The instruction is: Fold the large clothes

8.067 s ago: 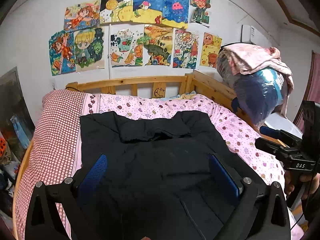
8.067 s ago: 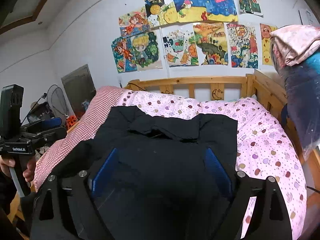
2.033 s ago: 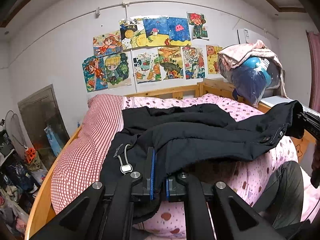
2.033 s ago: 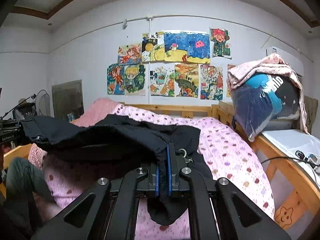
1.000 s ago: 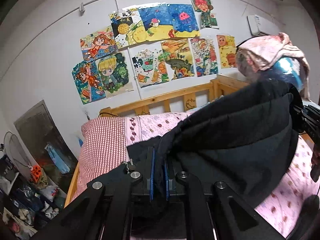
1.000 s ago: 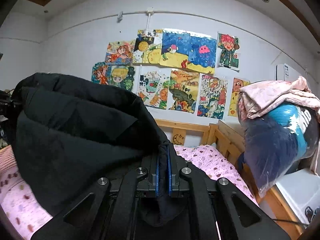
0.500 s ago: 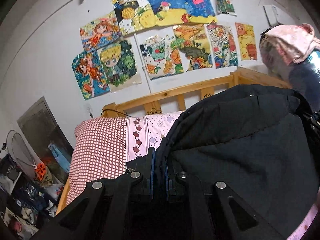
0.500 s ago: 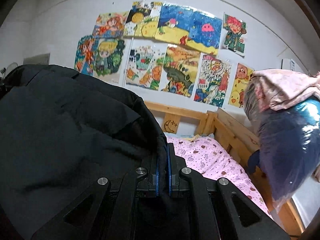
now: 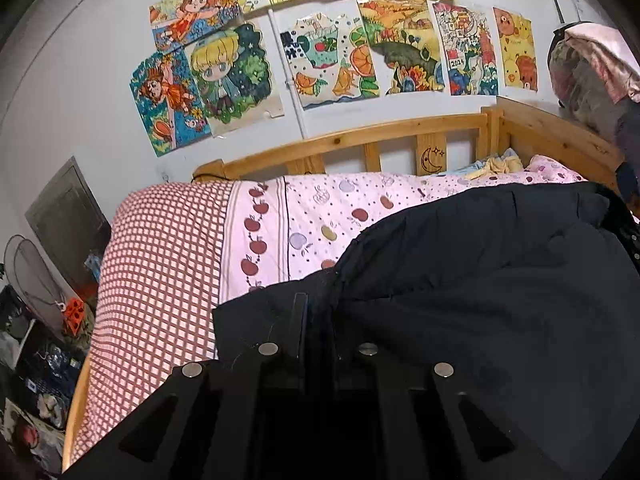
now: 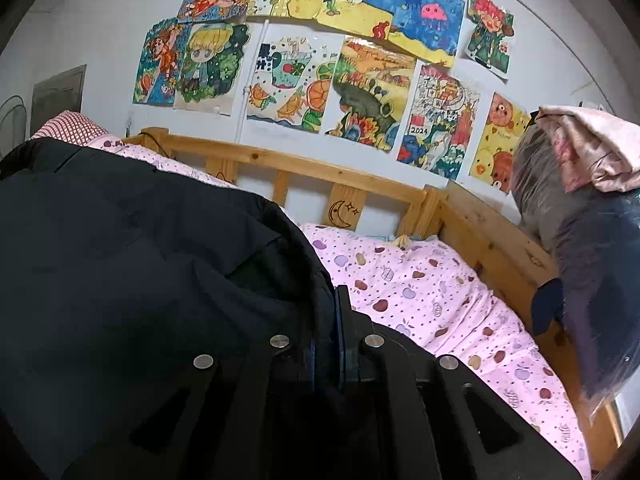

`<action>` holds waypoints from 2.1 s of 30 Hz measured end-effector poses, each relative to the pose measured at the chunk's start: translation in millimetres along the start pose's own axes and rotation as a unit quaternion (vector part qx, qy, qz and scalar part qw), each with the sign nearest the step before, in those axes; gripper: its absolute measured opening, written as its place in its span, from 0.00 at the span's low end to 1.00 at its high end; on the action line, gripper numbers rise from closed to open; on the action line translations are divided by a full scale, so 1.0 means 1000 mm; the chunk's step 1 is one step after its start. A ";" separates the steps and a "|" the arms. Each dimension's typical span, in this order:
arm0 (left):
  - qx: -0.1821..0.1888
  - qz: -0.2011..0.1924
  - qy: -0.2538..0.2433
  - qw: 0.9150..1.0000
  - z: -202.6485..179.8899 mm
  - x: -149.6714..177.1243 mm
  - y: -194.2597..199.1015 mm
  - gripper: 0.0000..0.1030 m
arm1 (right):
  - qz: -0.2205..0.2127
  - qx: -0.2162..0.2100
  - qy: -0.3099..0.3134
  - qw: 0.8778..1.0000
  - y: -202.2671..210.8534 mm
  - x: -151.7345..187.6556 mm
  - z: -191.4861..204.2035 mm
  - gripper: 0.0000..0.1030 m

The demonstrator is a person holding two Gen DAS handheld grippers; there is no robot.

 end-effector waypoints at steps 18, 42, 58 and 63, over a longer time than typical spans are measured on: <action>0.069 -0.091 0.056 0.992 0.019 0.016 0.083 0.89 | -0.028 -0.043 -0.012 0.999 0.068 0.006 -0.032 0.71; 0.102 0.002 0.012 0.995 -0.029 0.019 -0.006 1.00 | 0.097 -0.073 -0.018 0.992 -0.009 0.026 -0.013 0.80; 0.175 0.026 0.092 0.980 -0.009 0.037 -0.060 1.00 | 0.162 -0.138 -0.121 0.970 -0.091 0.076 -0.019 0.99; 0.186 0.024 0.098 0.977 -0.009 0.039 -0.068 1.00 | 0.156 -0.155 -0.147 0.964 -0.101 0.085 -0.022 0.99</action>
Point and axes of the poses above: each gripper's, at about its wrist camera, not at the fingertips, and y roughly against the way its jaws point, z to its left, x to its underside, the point moved 2 cm from there along -y, roughly the way its jaws point, and after that the axes turned 8 degrees about x, right-handed, at the moved point
